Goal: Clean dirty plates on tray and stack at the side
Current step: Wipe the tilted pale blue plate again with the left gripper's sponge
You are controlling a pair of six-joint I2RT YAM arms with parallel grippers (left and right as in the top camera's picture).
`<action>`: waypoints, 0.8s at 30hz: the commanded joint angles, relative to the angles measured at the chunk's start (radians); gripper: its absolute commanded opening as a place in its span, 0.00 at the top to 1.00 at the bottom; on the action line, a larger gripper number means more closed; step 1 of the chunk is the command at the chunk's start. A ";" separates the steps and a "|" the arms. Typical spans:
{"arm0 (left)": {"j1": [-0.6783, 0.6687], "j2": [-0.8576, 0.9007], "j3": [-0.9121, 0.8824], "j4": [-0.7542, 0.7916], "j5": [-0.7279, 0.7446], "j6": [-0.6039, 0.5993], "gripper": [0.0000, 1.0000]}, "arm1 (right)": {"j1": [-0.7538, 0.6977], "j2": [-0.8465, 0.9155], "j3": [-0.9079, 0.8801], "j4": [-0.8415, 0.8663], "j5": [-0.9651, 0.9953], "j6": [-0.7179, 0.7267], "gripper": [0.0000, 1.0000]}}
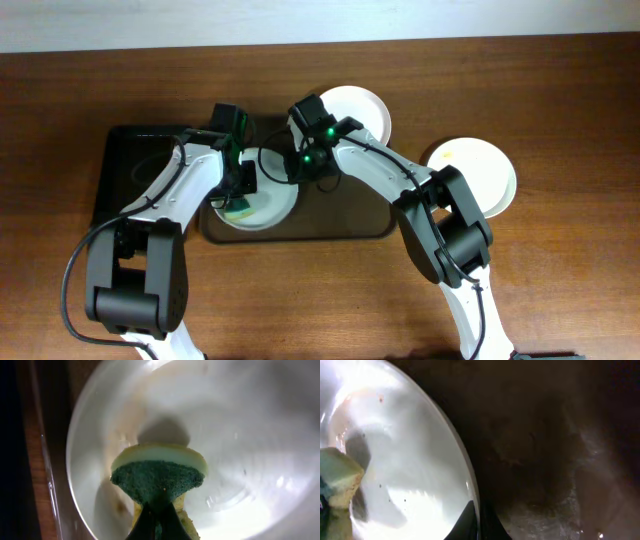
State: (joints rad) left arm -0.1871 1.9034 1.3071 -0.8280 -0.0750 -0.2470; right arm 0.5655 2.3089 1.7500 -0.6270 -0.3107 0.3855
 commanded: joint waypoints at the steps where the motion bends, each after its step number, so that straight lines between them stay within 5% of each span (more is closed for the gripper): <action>1: 0.007 -0.036 0.000 0.030 0.084 0.154 0.99 | -0.005 0.040 -0.004 -0.048 0.047 0.202 0.96; 6: 0.007 -0.036 0.000 0.023 0.043 0.232 0.99 | -0.017 0.043 -0.006 -0.086 0.054 0.278 0.96; 9: 0.007 -0.035 0.000 0.031 -0.137 0.039 0.99 | -0.017 0.043 -0.006 -0.087 0.054 0.278 0.96; 15: 0.007 0.052 -0.001 0.206 -0.204 0.019 0.99 | -0.017 0.048 -0.006 -0.087 0.054 0.278 0.96; 24: -0.048 0.150 -0.024 0.168 -0.492 -0.179 0.99 | -0.017 0.050 -0.006 -0.084 0.061 0.278 0.96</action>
State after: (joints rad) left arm -0.2306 2.0102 1.3125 -0.6510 -0.4187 -0.3454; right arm 0.5610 2.3108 1.7561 -0.6922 -0.3134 0.6544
